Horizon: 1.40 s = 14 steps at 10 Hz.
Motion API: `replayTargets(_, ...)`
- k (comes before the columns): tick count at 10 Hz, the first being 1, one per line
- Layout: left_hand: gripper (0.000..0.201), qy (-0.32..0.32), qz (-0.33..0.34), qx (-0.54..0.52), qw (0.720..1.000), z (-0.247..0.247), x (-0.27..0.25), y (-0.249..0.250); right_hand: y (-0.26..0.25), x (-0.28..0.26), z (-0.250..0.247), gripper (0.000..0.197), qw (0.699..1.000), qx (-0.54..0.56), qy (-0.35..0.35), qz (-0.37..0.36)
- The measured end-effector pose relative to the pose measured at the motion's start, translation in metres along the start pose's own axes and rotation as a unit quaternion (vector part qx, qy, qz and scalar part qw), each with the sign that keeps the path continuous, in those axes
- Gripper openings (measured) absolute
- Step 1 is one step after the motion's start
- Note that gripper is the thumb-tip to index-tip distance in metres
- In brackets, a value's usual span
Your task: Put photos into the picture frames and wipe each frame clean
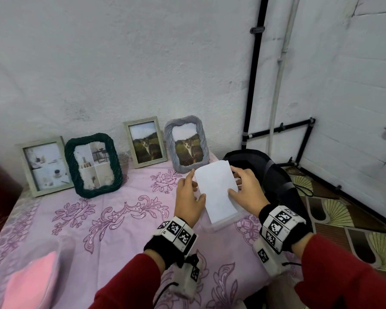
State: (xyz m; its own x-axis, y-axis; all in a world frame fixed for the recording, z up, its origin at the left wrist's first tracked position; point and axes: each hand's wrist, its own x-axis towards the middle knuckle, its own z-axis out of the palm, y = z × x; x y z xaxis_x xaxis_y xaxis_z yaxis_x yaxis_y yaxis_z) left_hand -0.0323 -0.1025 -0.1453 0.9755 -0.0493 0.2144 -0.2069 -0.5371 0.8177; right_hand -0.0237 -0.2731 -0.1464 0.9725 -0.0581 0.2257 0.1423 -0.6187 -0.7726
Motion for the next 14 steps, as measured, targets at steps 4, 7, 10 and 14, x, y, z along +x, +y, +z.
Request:
replayTargets(4, 0.065, -0.004, -0.037, 0.019, 0.999, -0.004, 0.003, -0.004, 0.005, 0.0, 0.003, 0.048, 0.999, -0.026, 0.004, 0.021)
replayTargets(7, 0.038, -0.01, -0.046, -0.045, 0.998, 0.0, -0.001, -0.009, 0.003, 0.001, 0.002, 0.043, 0.998, -0.054, 0.032, 0.023)
replayTargets(10, 0.033, -0.033, -0.052, -0.041, 0.997, 0.001, 0.002, -0.014, -0.002, -0.002, -0.003, 0.045, 0.995, -0.097, -0.015, 0.033)
replayTargets(14, 0.05, 0.032, -0.082, -0.065, 0.994, -0.02, -0.004, -0.009, -0.032, -0.006, 0.003, 0.034, 0.993, -0.001, 0.113, -0.02)
